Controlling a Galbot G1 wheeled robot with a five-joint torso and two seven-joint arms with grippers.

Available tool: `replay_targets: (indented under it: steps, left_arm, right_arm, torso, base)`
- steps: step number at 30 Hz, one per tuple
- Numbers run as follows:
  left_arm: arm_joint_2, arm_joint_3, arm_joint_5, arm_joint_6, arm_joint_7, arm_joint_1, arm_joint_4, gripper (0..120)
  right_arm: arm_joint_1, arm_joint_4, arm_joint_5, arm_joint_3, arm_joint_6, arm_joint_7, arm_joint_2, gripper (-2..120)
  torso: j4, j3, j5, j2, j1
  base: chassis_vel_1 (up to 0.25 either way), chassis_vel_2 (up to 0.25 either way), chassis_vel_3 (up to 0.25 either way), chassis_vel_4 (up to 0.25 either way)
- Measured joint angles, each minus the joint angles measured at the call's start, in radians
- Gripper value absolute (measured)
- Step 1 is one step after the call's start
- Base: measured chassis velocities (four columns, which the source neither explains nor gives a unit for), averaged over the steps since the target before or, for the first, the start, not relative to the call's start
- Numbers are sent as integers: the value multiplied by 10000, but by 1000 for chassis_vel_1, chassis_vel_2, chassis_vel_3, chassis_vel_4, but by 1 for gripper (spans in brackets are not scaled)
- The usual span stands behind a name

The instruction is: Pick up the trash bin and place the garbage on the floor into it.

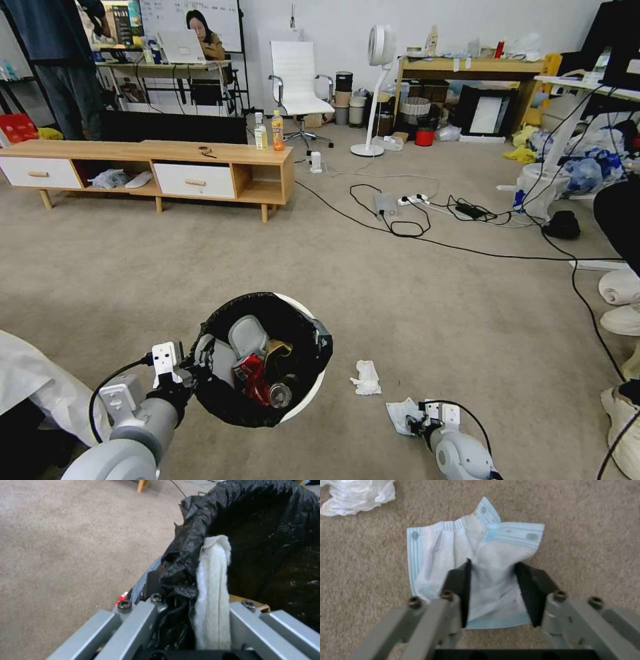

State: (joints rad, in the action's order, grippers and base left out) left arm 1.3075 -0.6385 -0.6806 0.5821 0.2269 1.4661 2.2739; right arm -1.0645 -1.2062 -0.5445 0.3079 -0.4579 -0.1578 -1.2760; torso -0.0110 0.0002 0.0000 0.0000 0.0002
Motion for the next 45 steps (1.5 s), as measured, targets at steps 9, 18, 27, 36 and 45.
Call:
replay_targets:
  steps: [9, 18, 27, 36, 45]
  left_arm:
    - [-3, -10, 12, -8, -7, 10, 27, 6]
    - [-5, -19, -3, -7, -5, 3, 47, 6]
    - [-31, -46, -50, -8, 4, -30, 82, 6]
    - [-47, -23, -67, -8, 9, -58, 95, 6]
    - [-84, 14, -87, 7, 20, -54, 121, 6]
  right_arm:
    - [-23, -45, 101, -6, 116, 37, 55, 0]
    - [-21, -405, 64, 188, 180, -21, 214, 0]
    - [-179, -1204, -5, 1004, 366, -26, 470, 0]
    - [-630, -2647, 716, 2110, 883, 106, 868, 0]
    - [-1023, -5204, 2301, 2916, 2338, 700, 1370, 0]
  torso:
    - [0, 0, 0, 0, 0]
    - [0, 0, 1, 0, 0]
    - [0, 0, 2, 0, 0]
    - [0, 0, 4, 0, 0]
    - [2, -1, 1, 0, 0]
  base:
    - [0, 0, 0, 0]
    - [0, 0, 0, 0]
    - [0, 0, 0, 0]
    - [0, 0, 0, 0]
    - [0, 0, 0, 0]
